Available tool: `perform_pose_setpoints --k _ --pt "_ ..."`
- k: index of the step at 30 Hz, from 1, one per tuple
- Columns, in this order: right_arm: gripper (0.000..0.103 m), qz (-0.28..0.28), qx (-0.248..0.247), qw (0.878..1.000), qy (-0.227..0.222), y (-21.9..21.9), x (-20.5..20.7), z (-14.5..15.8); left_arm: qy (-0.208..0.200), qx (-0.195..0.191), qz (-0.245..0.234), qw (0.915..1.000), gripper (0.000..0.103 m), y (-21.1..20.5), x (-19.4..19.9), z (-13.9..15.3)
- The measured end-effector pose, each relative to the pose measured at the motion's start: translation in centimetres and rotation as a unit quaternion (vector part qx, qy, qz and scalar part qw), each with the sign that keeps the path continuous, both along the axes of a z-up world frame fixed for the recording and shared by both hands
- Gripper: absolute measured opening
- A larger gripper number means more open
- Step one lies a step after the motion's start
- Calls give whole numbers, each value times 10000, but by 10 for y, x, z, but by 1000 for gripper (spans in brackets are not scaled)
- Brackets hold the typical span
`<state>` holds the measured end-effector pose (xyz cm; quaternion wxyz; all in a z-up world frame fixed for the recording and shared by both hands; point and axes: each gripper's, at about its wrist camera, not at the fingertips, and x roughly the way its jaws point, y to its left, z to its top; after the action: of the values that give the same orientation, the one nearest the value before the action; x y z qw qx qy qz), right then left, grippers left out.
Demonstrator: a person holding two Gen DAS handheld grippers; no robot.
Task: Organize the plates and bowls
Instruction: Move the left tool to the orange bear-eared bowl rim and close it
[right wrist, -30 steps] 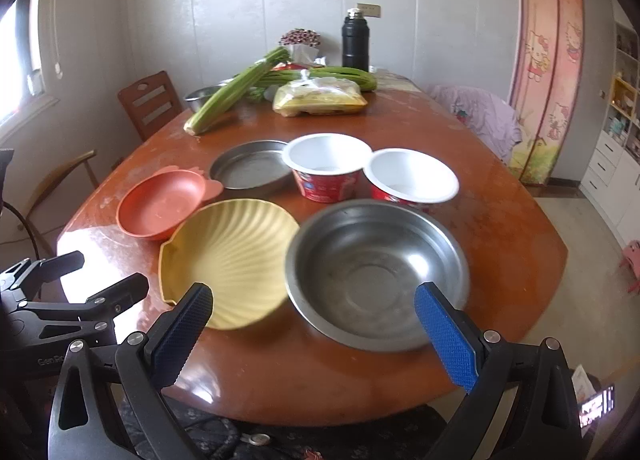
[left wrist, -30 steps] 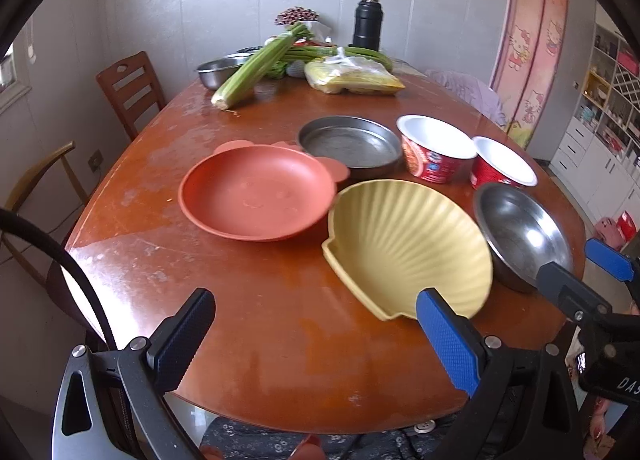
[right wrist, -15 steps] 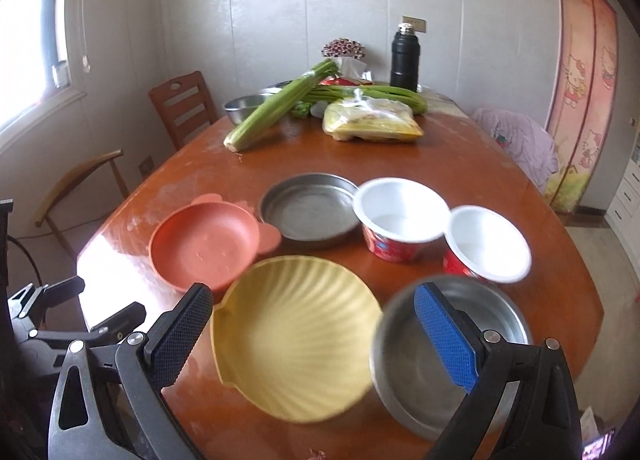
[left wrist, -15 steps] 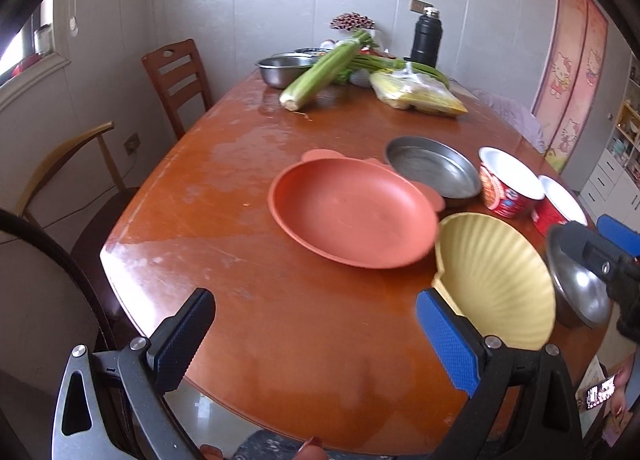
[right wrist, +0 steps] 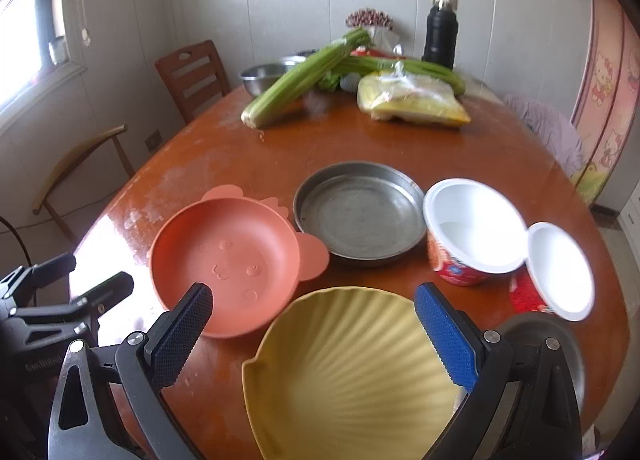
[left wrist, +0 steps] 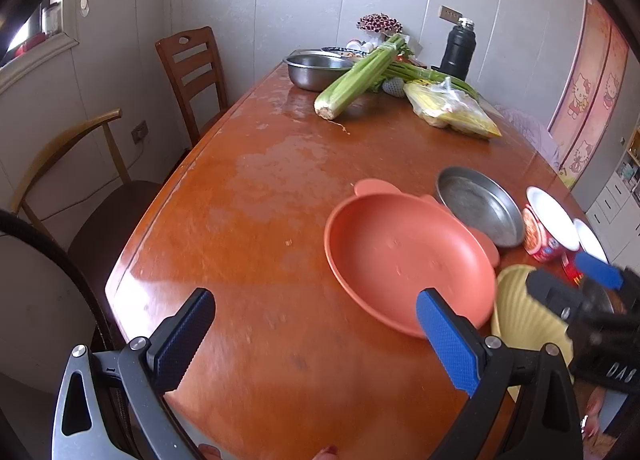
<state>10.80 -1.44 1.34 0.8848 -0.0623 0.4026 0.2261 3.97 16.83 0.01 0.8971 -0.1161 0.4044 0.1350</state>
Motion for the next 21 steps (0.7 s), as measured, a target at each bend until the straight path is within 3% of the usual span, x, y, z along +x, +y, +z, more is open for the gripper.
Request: perform_pose_setpoints --k 6,16,21 --pt "97 -129 -184 9992 325 16 22 -22 351 -16 -120 9993 101 10 33 -17" --pt "93 -220 -339 9982 439 32 39 -32 508 -26 -334 9982 101 16 62 -25" --pt "76 -210 -439 9971 593 36 48 -39 557 -42 -436 9975 101 16 70 -27"
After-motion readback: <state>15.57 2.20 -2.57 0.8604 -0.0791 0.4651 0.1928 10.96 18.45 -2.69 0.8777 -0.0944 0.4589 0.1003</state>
